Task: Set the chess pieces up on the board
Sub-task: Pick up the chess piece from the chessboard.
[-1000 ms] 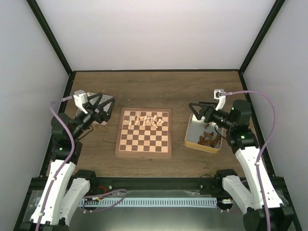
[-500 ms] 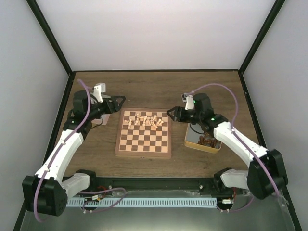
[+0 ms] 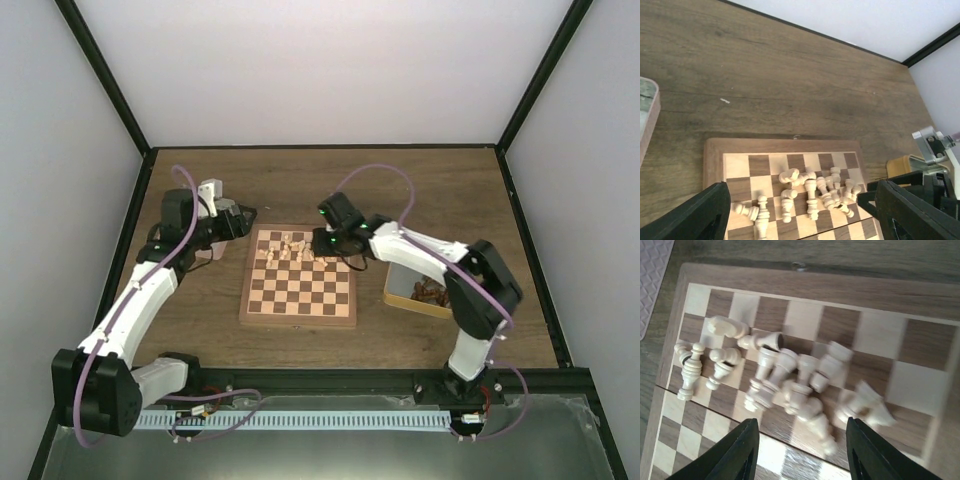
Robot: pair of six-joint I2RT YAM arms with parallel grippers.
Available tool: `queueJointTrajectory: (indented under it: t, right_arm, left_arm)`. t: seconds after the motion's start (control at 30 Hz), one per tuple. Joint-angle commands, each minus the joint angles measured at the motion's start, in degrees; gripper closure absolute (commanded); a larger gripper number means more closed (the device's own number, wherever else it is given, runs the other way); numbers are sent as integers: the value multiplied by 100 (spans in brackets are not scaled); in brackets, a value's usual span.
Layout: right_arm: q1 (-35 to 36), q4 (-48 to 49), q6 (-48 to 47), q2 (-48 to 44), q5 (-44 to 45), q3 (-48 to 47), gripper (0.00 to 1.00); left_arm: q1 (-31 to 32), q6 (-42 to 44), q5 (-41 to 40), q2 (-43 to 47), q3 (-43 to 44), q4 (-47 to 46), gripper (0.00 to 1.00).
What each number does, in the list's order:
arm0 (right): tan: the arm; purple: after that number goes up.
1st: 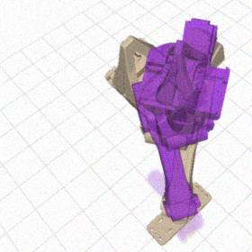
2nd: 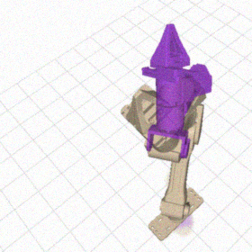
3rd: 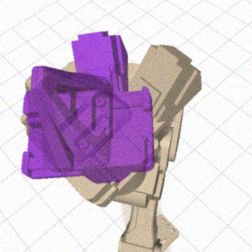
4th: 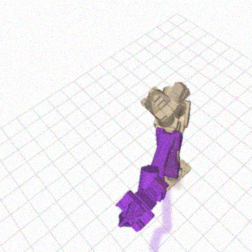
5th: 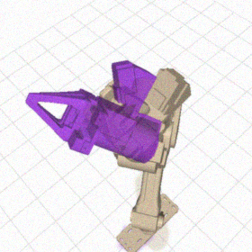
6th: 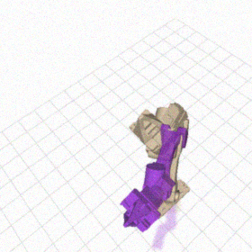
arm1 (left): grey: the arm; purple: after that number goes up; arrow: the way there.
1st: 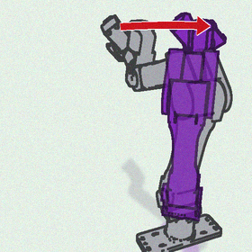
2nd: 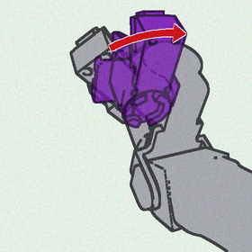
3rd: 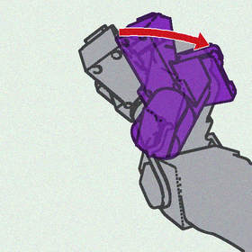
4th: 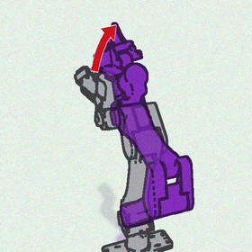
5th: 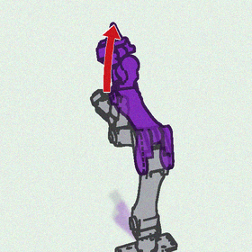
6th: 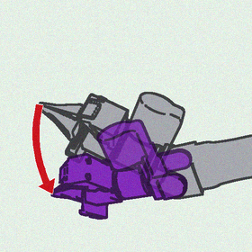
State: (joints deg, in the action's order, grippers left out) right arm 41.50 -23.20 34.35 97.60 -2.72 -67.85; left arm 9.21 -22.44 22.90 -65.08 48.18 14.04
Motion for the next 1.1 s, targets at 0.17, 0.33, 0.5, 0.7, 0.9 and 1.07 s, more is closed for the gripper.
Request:
queueJointTrajectory:
  t: [0.17,0.33,0.5,0.7,0.9,1.07]
  right_arm:
    - [642,-708,-235,1547,583,-2285,50]
    - [695,-1070,-373,2149,677,-3056,55]
    - [702,-1107,-431,2386,561,-3255,63]
    - [703,-1287,-367,2679,748,-3499,68]
    - [704,-1300,-384,2867,731,-3753,80]
    - [706,-1202,-458,2920,849,-3832,87]
  left_arm:
    - [72,155,-1433,292,115,553,19]
    - [72,162,-1818,377,150,643,18]
    - [71,178,-1785,403,146,626,18]
    - [67,178,-1802,402,139,609,18]
    - [71,205,-1827,408,118,608,17]
    - [70,205,-1815,400,121,593,17]
